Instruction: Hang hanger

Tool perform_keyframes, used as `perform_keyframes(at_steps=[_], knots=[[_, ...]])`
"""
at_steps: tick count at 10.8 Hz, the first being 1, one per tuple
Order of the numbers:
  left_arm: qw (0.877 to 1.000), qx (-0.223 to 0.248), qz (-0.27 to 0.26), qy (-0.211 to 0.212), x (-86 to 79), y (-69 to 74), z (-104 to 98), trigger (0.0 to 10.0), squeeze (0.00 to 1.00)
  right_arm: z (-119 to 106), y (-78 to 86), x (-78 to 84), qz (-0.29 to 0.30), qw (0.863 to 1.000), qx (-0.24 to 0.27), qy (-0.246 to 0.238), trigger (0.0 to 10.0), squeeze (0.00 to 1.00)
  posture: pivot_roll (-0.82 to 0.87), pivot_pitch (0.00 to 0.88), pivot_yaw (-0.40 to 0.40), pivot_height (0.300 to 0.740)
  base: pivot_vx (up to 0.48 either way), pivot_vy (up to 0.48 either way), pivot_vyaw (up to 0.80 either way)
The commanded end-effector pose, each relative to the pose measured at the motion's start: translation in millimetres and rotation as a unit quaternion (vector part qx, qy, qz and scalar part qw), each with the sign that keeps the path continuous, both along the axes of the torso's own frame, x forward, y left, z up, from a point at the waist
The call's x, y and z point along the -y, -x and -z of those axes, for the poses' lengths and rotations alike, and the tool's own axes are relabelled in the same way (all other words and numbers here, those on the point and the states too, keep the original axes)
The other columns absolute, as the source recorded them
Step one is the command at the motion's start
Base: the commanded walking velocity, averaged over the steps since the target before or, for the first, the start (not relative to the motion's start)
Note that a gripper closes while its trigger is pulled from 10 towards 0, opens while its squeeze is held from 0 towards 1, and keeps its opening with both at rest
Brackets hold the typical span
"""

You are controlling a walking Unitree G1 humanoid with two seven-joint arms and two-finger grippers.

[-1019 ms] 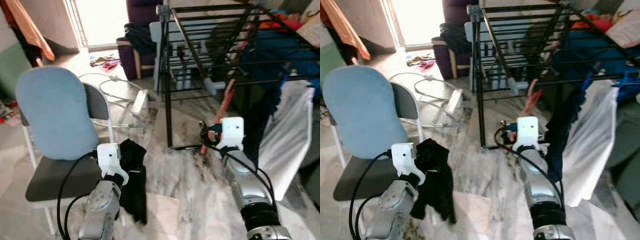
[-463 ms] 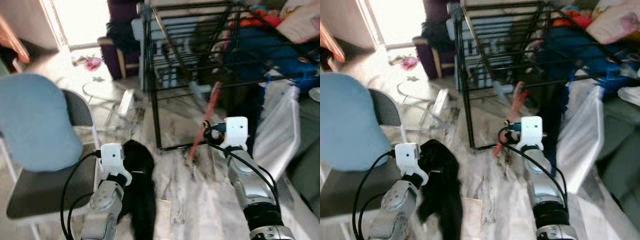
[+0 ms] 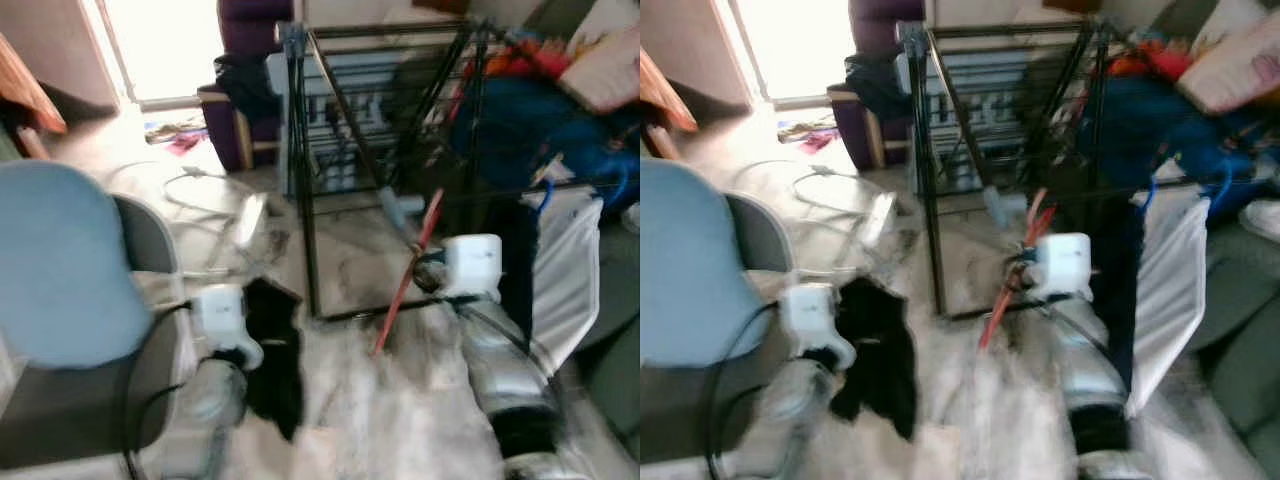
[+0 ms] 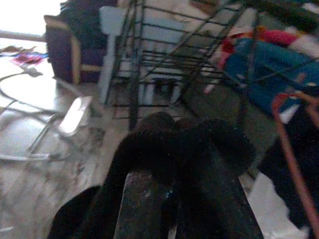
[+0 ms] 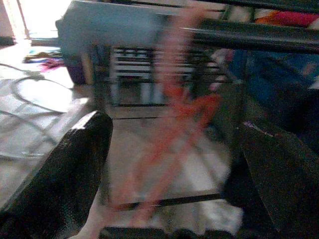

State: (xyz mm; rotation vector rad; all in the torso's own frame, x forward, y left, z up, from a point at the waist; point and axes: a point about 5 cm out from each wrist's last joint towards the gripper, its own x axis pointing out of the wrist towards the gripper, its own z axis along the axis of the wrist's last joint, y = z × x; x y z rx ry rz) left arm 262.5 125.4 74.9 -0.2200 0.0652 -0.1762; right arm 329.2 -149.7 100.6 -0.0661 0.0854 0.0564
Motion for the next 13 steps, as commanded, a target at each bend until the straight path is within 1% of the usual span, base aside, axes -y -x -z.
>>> perform_keyframes(at_steps=[1,3,4,5,6,8,10,11,12,13], knots=[[1.000,0.007,-0.001,0.004,1.9,-1.3,-4.5,10.0,0.00,-0.4,0.3,3.7,0.004,1.000,-0.001,0.006,10.0,0.00,-0.07,0.000,0.002,0.740,0.000,0.000,0.00],[1.000,0.006,0.003,0.004,3.3,-0.3,-4.0,10.0,0.00,0.5,-0.4,3.3,0.000,1.000,-0.006,0.007,10.0,0.00,-0.07,0.000,0.000,0.740,0.000,0.000,0.00],[1.000,0.007,0.006,0.006,4.1,-0.4,-4.2,10.0,0.00,6.1,-2.1,1.7,-0.007,0.999,-0.030,0.008,10.0,0.00,-0.07,0.000,0.000,0.740,0.000,0.000,0.00],[1.000,0.010,0.011,0.010,4.7,-0.5,-4.7,10.0,0.00,17.0,-1.8,-2.4,-0.020,0.998,-0.062,0.015,10.0,0.00,-0.08,0.000,0.008,0.740,0.000,0.000,0.00],[1.000,0.008,0.017,0.005,7.4,-0.3,-4.1,10.0,0.00,25.4,-1.1,-6.9,-0.030,0.996,-0.085,0.015,10.0,0.00,-0.08,0.000,0.005,0.740,0.000,0.000,0.00],[1.000,0.006,0.017,0.006,8.5,-0.2,-3.6,10.0,0.00,33.2,2.2,-9.8,-0.045,0.993,-0.109,0.026,10.0,0.00,-0.08,0.000,0.002,0.740,0.000,0.000,0.00],[1.000,0.003,0.018,0.007,10.1,0.3,-2.7,10.0,0.00,38.8,4.2,-1.7,-0.035,0.991,-0.125,0.035,10.0,0.00,-0.09,0.000,-0.002,0.740,0.000,0.000,0.00],[1.000,-0.001,0.019,0.007,10.9,0.9,-1.1,10.0,0.00,39.2,4.7,12.3,-0.007,0.990,-0.129,0.049,10.0,0.00,-0.09,0.000,-0.002,0.740,0.000,0.000,0.00],[1.000,-0.002,0.019,0.007,11.5,0.9,-0.8,10.0,0.00,38.4,4.5,21.1,0.013,0.990,-0.131,0.057,10.0,0.00,-0.10,0.000,-0.001,0.740,0.000,0.000,0.00],[1.000,-0.003,0.022,0.007,12.5,0.5,-0.2,10.0,0.00,36.3,3.6,33.3,0.042,0.988,-0.129,0.070,10.0,0.00,-0.10,0.000,0.001,0.740,0.000,0.000,0.00]])
